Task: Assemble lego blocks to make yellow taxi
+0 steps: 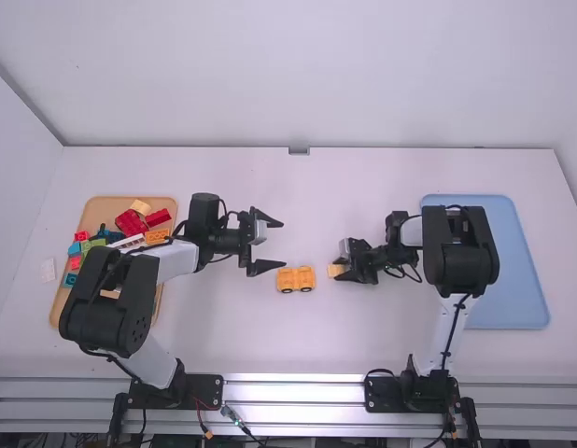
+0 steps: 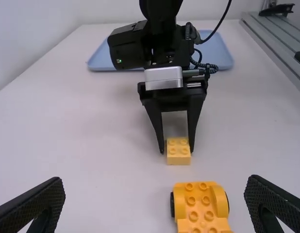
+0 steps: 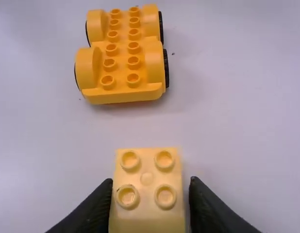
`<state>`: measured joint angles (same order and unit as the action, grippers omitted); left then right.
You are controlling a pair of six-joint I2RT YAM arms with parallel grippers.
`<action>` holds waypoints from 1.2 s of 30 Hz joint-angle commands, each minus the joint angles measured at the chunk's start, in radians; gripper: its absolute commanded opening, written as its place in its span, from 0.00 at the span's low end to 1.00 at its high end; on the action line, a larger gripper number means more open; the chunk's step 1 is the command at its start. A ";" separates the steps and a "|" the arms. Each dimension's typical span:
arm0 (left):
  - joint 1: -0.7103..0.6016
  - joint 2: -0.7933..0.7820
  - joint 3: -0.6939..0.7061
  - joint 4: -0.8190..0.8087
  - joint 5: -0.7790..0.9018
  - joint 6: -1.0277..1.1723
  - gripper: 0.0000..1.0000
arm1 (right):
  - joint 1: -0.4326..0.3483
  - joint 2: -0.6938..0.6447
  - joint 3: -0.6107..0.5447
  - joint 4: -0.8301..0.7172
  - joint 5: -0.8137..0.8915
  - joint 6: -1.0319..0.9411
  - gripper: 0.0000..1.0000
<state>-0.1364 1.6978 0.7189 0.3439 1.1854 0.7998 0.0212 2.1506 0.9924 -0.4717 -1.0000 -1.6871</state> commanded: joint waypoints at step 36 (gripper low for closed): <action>-0.153 0.332 -0.093 0.282 -0.157 -0.021 0.99 | 0.174 -0.305 -0.120 0.156 -0.019 0.292 0.24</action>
<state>-0.2653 1.9873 0.5957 0.6289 0.9947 0.7738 0.1741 1.8545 0.9009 -0.3382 -1.0111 -1.5017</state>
